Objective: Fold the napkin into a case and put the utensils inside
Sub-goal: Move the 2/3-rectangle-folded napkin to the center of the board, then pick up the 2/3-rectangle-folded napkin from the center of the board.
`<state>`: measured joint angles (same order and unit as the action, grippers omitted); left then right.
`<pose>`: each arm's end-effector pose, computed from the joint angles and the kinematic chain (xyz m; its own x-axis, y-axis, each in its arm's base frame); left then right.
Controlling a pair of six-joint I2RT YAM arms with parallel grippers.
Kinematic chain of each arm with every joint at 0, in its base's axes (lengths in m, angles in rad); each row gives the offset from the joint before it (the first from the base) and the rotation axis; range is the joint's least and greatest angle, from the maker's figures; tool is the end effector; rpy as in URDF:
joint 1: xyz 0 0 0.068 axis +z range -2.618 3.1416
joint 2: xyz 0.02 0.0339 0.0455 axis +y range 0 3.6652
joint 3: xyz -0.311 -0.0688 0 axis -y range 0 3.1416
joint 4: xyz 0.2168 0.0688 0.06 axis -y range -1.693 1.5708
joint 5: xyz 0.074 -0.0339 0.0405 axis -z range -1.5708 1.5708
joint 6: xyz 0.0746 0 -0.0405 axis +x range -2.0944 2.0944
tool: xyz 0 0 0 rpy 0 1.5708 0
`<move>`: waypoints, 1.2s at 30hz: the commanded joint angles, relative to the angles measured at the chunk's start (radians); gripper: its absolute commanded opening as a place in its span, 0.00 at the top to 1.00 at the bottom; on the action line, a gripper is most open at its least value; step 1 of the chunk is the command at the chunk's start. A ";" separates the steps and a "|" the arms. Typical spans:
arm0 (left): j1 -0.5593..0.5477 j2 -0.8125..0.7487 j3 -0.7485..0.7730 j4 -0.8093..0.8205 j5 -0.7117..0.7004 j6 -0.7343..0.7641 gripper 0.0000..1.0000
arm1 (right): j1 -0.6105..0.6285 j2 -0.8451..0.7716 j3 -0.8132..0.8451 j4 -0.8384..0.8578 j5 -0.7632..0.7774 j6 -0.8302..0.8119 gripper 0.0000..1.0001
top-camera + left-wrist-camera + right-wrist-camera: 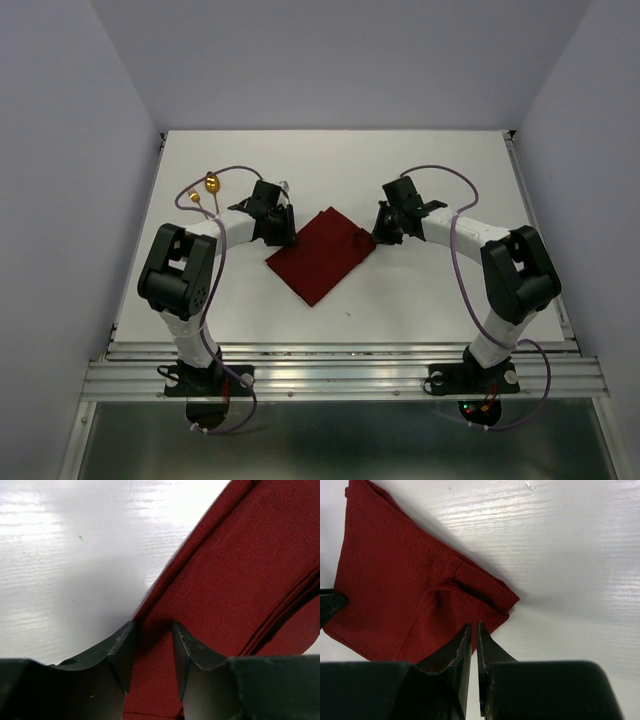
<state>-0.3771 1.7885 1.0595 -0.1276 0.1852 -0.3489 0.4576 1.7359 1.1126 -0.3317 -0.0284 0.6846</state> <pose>0.3532 -0.1547 0.2062 -0.8223 -0.0357 -0.5680 0.2053 0.9122 -0.3547 0.3292 0.1645 0.2212 -0.8559 0.2831 -0.4328 0.1096 0.9171 0.3832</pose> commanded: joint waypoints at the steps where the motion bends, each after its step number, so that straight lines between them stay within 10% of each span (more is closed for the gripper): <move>1: -0.005 -0.058 -0.076 0.029 0.049 -0.047 0.55 | -0.002 -0.010 0.006 0.022 -0.030 -0.022 0.86; 14: -0.031 -0.264 -0.181 0.037 0.096 -0.119 0.54 | -0.002 0.177 0.110 0.026 0.008 -0.076 0.87; 18: -0.031 -0.291 -0.126 0.010 0.031 -0.105 0.41 | -0.002 0.192 0.118 0.023 0.001 -0.099 0.87; 36: -0.029 0.121 0.261 -0.020 -0.013 0.024 0.48 | -0.002 0.160 0.118 0.013 -0.053 -0.154 0.86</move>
<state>-0.4042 1.8908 1.2613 -0.1349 0.2008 -0.3752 0.4576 1.9030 1.2182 -0.3019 -0.0788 0.5556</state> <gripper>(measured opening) 0.523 0.134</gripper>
